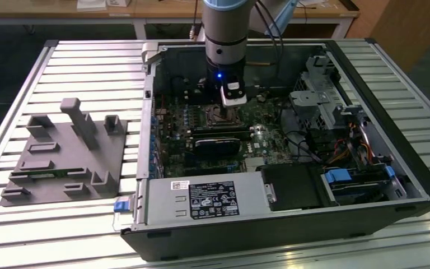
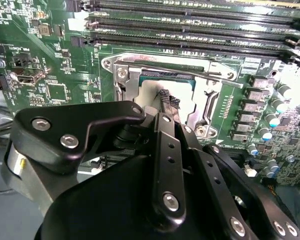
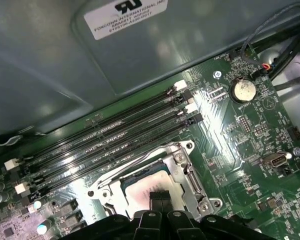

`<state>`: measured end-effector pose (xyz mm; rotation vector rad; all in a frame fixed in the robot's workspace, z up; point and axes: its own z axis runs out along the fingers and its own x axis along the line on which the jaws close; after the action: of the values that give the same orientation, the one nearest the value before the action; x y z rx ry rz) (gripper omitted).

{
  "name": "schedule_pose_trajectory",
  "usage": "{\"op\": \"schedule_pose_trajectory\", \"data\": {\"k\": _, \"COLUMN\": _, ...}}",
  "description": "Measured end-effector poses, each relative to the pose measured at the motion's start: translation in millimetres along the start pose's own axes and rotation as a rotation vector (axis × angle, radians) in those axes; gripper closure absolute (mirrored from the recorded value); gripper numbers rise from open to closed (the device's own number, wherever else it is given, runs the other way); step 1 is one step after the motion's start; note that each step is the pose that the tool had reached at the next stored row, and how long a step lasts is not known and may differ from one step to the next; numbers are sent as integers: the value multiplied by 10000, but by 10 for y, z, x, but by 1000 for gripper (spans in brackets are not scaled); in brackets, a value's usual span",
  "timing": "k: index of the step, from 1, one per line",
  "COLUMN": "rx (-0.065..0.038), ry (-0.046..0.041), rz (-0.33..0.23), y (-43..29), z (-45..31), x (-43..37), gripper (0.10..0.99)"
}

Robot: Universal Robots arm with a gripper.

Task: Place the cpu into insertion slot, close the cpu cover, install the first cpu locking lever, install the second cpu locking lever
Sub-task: 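Install the first cpu locking lever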

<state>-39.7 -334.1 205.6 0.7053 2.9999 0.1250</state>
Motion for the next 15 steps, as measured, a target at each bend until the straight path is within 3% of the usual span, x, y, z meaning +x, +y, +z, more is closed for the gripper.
{"op": "schedule_pose_trajectory", "data": {"k": 8, "rx": 147, "ry": -56, "rz": -266, "y": 6, "z": -87, "x": -3, "gripper": 980}}
{"op": "schedule_pose_trajectory", "data": {"k": 15, "rx": 151, "ry": -42, "rz": -591, "y": 19, "z": -215, "x": -8, "gripper": 980}}
